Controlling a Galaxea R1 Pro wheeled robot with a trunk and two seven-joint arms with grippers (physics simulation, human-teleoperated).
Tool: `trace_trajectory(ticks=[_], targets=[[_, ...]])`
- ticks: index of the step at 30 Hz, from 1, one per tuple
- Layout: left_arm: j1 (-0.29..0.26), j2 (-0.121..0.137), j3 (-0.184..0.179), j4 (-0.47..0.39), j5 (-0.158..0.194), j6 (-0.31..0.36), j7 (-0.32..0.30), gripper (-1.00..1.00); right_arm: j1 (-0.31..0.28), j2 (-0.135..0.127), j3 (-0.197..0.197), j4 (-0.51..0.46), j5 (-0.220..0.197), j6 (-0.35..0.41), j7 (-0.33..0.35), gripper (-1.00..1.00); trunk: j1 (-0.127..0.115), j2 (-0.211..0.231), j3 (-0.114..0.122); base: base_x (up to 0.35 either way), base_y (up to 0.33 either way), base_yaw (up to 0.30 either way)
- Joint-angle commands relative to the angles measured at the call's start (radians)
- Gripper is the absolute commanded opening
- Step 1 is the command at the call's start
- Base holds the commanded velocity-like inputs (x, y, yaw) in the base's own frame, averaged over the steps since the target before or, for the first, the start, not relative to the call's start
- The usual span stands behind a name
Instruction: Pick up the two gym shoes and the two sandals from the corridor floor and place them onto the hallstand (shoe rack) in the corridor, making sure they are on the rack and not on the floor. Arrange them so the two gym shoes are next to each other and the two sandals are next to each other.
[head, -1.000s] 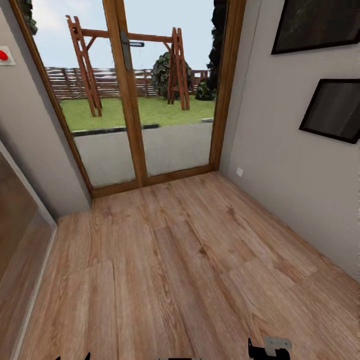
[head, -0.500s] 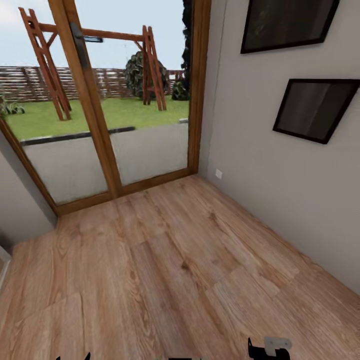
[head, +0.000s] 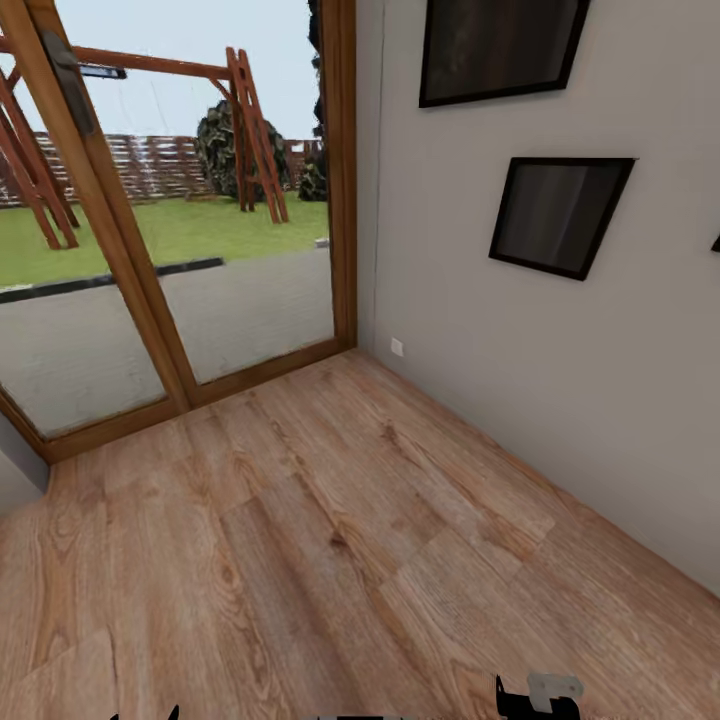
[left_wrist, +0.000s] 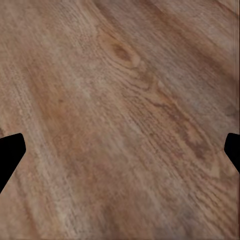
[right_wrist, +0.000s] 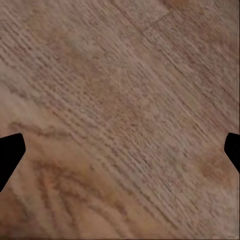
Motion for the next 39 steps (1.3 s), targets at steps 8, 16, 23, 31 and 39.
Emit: trace_trajectory(ticks=[8,16,23,31,39], targets=[[-0.001,0.000,0.006,0.000,0.010,0.000,-0.008,1.00,-0.001,0.001,0.009,0.002,-0.008,-0.003,-0.001,1.00,0.000,0.000,-0.001,0.001,0.000,-0.267],[0.000,0.001,0.007,-0.001,0.014,-0.001,-0.008,1.00,-0.001,0.002,0.009,0.002,-0.008,-0.003,-0.001,1.00,0.000,0.000,-0.001,0.000,0.000,-0.267],[0.000,0.001,0.009,-0.001,0.015,-0.001,-0.008,1.00,-0.001,0.006,0.009,0.001,-0.008,-0.003,-0.002,1.00,0.000,0.000,-0.001,0.000,0.000,-0.267],[0.000,0.000,0.008,0.000,0.015,-0.001,-0.008,1.00,0.000,0.005,0.008,0.000,-0.009,-0.003,-0.002,1.00,0.000,0.000,-0.001,0.000,0.000,-0.267],[0.000,0.000,0.006,0.001,0.014,-0.001,-0.008,1.00,-0.001,0.003,0.008,0.001,-0.008,-0.003,-0.001,1.00,0.000,0.000,-0.001,0.000,0.000,-0.267]])
